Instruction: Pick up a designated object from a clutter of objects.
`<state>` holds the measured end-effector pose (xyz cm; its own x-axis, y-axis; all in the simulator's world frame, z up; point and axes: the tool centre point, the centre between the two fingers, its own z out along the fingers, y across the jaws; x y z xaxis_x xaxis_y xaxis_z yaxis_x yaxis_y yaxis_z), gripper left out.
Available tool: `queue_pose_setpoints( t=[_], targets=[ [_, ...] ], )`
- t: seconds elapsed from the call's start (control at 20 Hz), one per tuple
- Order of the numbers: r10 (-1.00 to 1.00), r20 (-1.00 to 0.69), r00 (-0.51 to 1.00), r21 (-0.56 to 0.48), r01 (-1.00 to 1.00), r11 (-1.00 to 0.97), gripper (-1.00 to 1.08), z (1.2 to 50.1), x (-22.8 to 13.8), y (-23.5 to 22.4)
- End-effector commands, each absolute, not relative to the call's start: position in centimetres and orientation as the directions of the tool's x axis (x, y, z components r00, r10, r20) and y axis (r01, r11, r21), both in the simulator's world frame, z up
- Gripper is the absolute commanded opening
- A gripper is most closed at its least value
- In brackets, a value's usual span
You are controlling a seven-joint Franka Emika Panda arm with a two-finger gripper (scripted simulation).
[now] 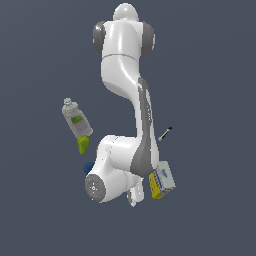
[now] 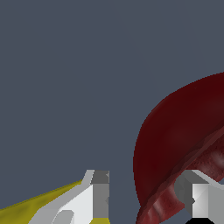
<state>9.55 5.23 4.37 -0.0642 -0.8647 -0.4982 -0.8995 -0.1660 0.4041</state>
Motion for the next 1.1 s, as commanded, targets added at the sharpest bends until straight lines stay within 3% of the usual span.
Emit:
queue_pose_setpoints(
  t=[0.0,0.15,0.2,1.05],
  targets=[
    [-0.865,-0.498,-0.065,0.404,-0.900,-0.165,0.28,4.2,9.5,5.3],
    [-0.864,-0.499,-0.065,0.404,-0.900,-0.165,0.28,4.2,9.6,5.3],
    [-0.864,-0.499,-0.065,0.404,-0.900,-0.165,-1.00,4.2,9.6,5.3],
    [-0.865,-0.496,-0.074,0.390,-0.909,-0.146,-1.00,5.5,9.9,4.0]
  ],
)
